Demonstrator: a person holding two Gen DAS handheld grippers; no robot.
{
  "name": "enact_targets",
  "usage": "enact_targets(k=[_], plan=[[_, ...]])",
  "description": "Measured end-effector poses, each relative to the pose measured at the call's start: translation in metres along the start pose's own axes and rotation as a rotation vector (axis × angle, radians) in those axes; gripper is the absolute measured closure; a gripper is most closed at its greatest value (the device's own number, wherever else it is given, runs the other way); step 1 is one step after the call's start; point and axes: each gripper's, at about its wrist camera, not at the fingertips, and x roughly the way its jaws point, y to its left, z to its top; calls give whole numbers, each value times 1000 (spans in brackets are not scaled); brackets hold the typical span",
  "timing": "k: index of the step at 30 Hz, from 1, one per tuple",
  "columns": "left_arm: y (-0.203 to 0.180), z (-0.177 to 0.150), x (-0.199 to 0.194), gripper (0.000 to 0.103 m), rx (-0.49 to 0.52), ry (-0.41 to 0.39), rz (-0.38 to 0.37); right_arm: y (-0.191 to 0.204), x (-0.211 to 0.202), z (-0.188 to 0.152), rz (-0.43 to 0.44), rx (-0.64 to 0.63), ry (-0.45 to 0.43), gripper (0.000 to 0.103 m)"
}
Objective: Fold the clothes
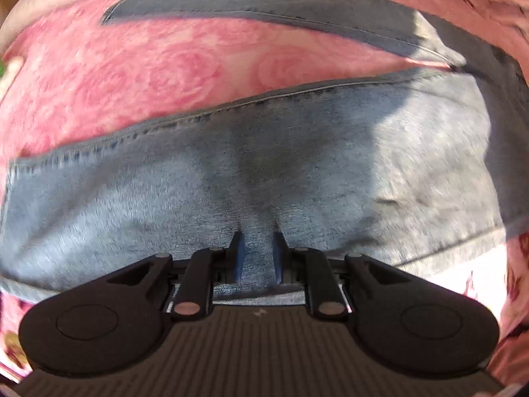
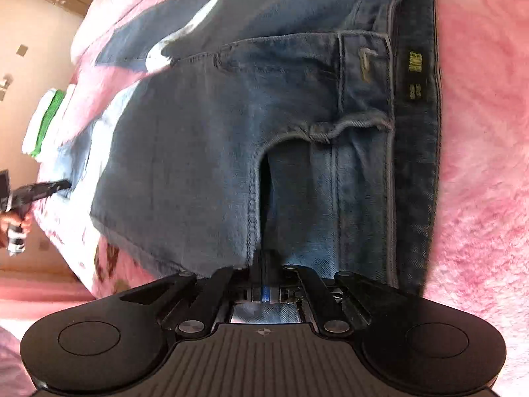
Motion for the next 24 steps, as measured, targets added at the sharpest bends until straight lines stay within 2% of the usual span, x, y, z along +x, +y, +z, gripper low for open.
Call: enact_targets(k=[2,4,6,7,11,14,24], plan=[[-9,0,-4,89,76,-2,7,14,-6,-6,-69,1,-37,101],[-18,0,-7,88,152,-5,13,33,-14,-12,-173,-54,-50,90],[-30,0,-9,81,241,-11,11,56,-24,-26,-293,-191,-94,79],[-41,0,-8,74,307,-22,-4,70,-23,-34,-319,-262,-106,72],[-84,-1,-4,72,569,-63,-63,128,11,-55,-338,-574,-54,69],[-93,-7,1,75,675,-56,-98,146,37,-65,-347,-726,-16,70],[-89,-5,5,82,747,-7,-183,147,55,-65,-317,-859,57,70]])
